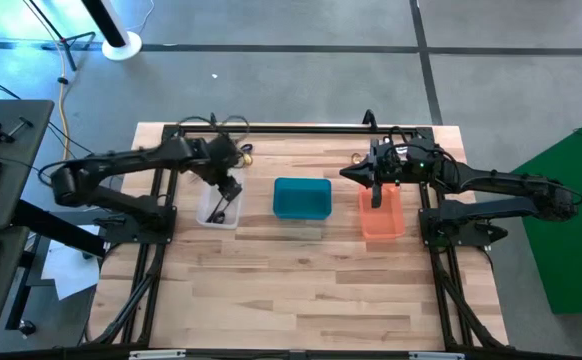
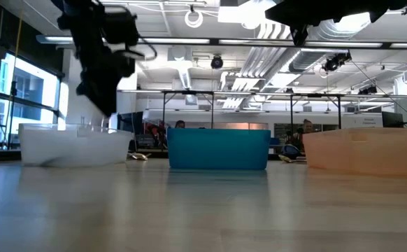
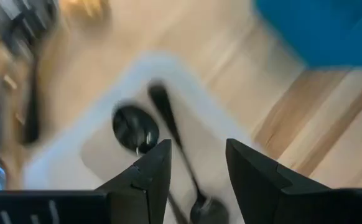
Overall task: Sort silverware by color (type)
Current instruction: Put the black spoon into the transparent bin
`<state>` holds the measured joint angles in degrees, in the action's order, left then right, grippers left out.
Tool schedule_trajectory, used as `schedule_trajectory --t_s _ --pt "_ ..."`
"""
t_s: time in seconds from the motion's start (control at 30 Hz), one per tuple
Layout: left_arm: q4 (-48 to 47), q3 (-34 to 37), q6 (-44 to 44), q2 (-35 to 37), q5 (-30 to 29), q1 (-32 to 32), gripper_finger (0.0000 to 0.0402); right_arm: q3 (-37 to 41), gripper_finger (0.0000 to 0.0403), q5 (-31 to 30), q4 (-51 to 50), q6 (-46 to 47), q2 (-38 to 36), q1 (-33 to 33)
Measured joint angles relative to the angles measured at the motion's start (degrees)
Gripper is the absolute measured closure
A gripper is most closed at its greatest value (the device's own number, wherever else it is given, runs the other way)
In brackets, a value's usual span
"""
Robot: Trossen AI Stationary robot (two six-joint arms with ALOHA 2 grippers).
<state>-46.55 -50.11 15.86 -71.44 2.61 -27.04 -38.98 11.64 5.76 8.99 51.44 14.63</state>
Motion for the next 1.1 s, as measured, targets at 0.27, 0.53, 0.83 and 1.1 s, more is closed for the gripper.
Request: schedule_trajectory --t_s 0.27,0.53,0.83,1.1 --pt "11.7 -2.3 -0.9 16.0 -1.6 0.6 0.027 0.0 0.0403 0.0 0.0 0.0 0.0 0.0" --pt "28.8 -2.3 -8.0 26.4 -1.4 5.6 0.027 0.0 0.0403 0.6 1.5 1.4 0.0 0.0" --pt "36.1 -2.2 -10.1 25.5 -0.2 12.5 0.0271 0.0 0.0403 0.9 3.4 1.1 0.0 0.0" --pt "54.7 8.0 -8.3 24.4 1.3 15.1 0.0271 0.0 0.0403 1.7 3.5 1.1 0.0 0.0"
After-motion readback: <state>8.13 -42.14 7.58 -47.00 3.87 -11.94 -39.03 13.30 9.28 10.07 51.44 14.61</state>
